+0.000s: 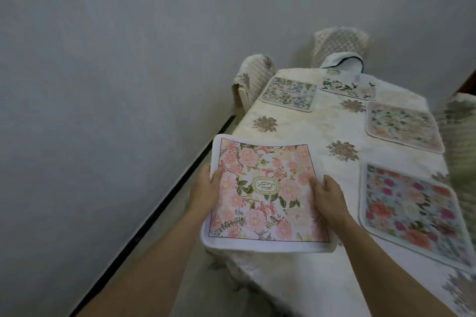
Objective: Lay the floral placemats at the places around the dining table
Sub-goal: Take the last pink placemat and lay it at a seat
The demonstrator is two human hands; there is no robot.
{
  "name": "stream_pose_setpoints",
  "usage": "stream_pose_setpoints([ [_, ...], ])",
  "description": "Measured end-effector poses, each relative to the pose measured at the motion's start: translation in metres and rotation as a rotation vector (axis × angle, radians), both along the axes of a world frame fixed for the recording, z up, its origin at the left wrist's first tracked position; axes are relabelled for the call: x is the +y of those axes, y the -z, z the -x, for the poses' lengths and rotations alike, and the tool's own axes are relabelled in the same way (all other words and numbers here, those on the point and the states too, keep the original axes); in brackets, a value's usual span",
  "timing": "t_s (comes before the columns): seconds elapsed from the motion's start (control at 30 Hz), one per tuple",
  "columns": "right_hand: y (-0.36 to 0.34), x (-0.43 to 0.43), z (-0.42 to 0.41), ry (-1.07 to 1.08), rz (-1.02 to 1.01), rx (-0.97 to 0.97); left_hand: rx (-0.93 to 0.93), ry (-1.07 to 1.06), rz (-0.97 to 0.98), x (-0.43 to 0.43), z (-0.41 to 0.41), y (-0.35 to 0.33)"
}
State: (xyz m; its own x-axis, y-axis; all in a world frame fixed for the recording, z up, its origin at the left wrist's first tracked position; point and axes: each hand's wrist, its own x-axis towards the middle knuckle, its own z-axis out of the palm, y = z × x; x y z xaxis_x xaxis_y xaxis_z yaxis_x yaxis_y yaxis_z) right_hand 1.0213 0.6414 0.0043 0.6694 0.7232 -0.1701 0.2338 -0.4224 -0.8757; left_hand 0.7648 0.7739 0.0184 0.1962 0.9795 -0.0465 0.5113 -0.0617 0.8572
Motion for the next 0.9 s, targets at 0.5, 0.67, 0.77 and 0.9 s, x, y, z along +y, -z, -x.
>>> stream_pose_setpoints([
  [0.5,0.013,0.073,0.153,-0.612,-0.007,0.005,0.002,-0.658,-0.032,-0.105,0.176,0.0],
  [0.67,0.009,0.095,0.195,-0.694,-0.036,-0.069,-0.018,-0.764,-0.039,-0.108,0.211,0.003],
  [0.77,0.01,0.11,0.217,-0.712,-0.019,-0.076,-0.045,-0.797,-0.027,-0.098,0.231,0.01],
  [0.9,0.02,0.142,0.245,-0.718,0.004,-0.069,-0.075,-0.8,-0.018,-0.066,0.257,0.02],
])
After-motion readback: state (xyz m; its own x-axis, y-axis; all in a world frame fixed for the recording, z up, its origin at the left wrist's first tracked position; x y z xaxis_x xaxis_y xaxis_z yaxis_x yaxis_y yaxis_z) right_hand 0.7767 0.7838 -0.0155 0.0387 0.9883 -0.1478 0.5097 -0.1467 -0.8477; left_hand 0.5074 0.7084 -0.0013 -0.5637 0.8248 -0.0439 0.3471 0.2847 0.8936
